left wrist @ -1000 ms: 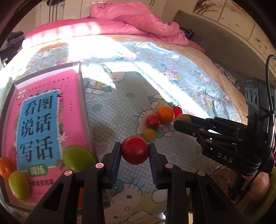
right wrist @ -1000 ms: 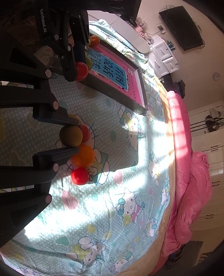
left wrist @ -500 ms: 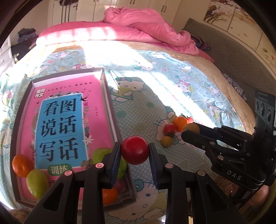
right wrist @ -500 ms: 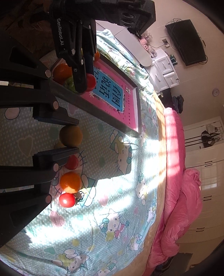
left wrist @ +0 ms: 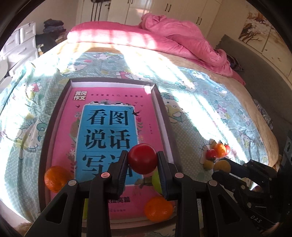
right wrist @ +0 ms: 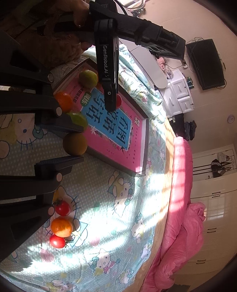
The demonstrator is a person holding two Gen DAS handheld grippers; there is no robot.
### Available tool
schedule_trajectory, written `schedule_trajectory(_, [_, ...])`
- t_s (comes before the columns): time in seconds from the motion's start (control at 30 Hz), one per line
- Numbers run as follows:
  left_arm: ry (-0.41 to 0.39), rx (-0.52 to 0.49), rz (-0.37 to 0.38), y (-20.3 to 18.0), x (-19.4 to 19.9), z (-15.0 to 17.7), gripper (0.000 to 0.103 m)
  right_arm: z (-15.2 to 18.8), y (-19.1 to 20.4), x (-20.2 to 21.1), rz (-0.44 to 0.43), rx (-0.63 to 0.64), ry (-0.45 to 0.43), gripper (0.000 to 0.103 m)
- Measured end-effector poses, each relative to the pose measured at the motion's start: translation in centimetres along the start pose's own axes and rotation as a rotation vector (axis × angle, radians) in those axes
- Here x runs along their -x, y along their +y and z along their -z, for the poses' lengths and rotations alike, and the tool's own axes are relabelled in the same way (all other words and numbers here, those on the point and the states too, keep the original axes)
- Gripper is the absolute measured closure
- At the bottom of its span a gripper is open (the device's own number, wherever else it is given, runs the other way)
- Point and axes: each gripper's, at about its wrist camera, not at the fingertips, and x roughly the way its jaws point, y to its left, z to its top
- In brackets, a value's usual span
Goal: Organize fruits
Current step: 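Carry the red and yellow tomatoes over the book tray with both tools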
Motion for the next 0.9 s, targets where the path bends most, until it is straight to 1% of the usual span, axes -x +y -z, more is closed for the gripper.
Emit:
schedule_trajectory(0.3, [-0.005, 0.048, -0.042, 3.2, 0.1, -0.3, 0.071, -0.1, 2.9, -1.2, -0.046, 0.049, 0.008, 0.077])
schedule_trajectory(0.57, [0.008, 0.087, -0.052, 5.7, 0.0, -0.3, 0.071, 0.0, 5.8, -2.3, -0.093, 0.107, 0.021, 0.077])
schedule_trajectory(0.9, [0.026, 0.081, -0.075, 6.2, -0.7, -0.1, 0.07, 0.1, 9.1, -4.1, -0.138, 0.182, 0.058, 0.077])
